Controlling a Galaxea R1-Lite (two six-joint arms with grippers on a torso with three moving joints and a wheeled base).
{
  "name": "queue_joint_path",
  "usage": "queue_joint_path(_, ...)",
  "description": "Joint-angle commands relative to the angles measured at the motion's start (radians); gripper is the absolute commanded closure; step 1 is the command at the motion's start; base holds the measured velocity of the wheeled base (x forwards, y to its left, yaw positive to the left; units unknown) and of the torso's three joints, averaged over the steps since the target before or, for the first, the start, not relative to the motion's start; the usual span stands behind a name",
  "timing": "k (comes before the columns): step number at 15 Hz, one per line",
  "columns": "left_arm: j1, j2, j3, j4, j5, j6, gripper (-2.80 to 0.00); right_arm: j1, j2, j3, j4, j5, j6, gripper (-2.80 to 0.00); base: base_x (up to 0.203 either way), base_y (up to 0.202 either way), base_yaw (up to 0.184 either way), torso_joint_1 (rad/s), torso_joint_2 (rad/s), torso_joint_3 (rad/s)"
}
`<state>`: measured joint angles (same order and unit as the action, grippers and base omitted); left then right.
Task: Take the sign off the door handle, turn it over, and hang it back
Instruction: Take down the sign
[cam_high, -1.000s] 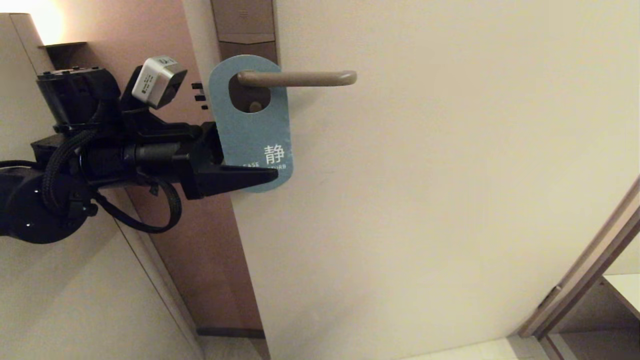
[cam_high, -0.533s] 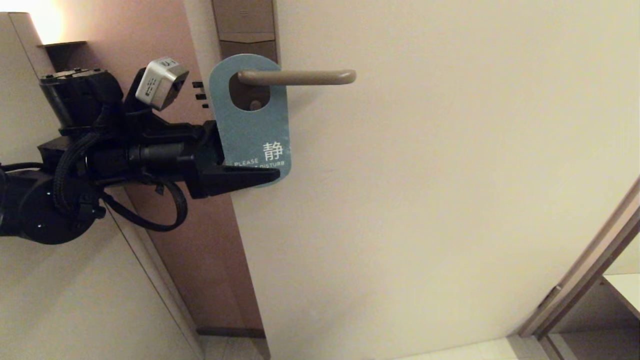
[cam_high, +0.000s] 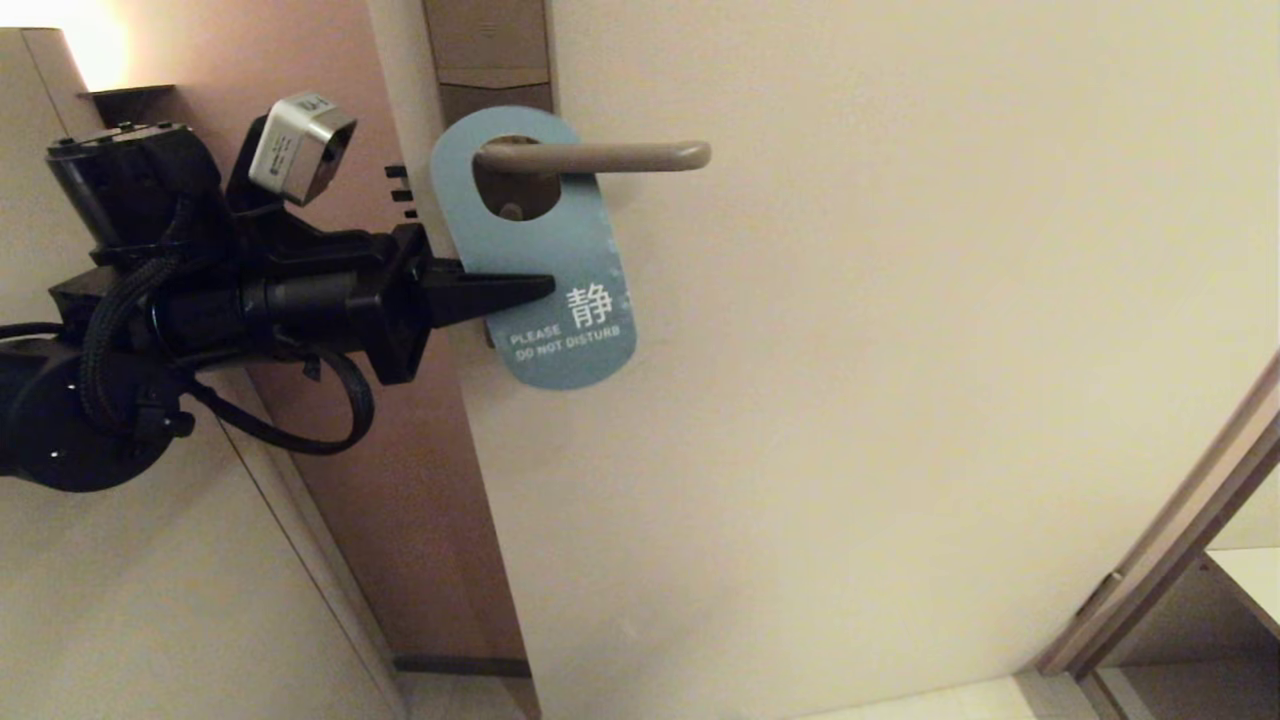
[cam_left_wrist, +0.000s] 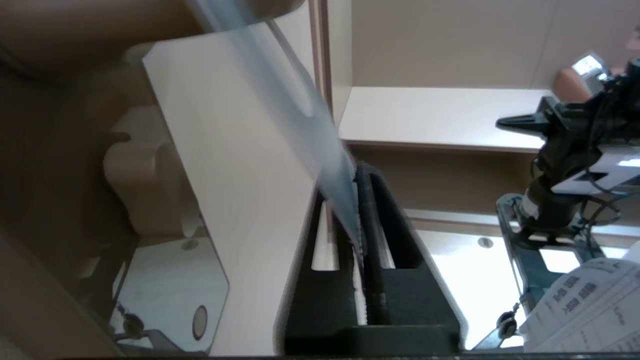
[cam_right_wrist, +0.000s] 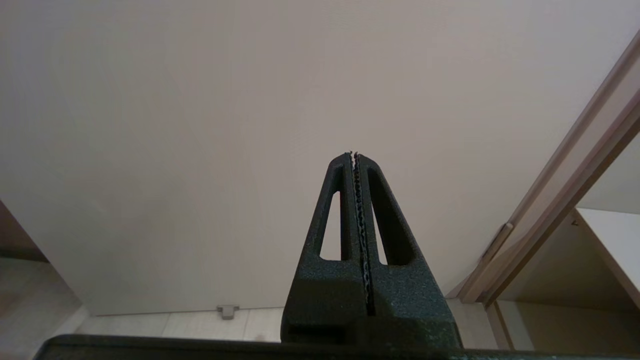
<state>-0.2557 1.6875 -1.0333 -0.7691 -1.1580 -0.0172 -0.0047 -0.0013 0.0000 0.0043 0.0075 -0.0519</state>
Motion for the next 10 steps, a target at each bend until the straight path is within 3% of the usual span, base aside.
queue_joint_path(1,0.0,-0.015,0.011,-0.002,-0.004,-0.001,0.0,0.0,0.001,0.0,0.0,0.0,-0.002,0.0,0.0,0.0,0.0,0.0,0.0,0.0)
queue_joint_path(10,-0.002,-0.098,0.081,0.007,0.075,0.0,0.0,0.0,0.001,0.0,0.0,0.0,-0.002,0.0,0.0,0.0,0.0,0.0,0.0,0.0)
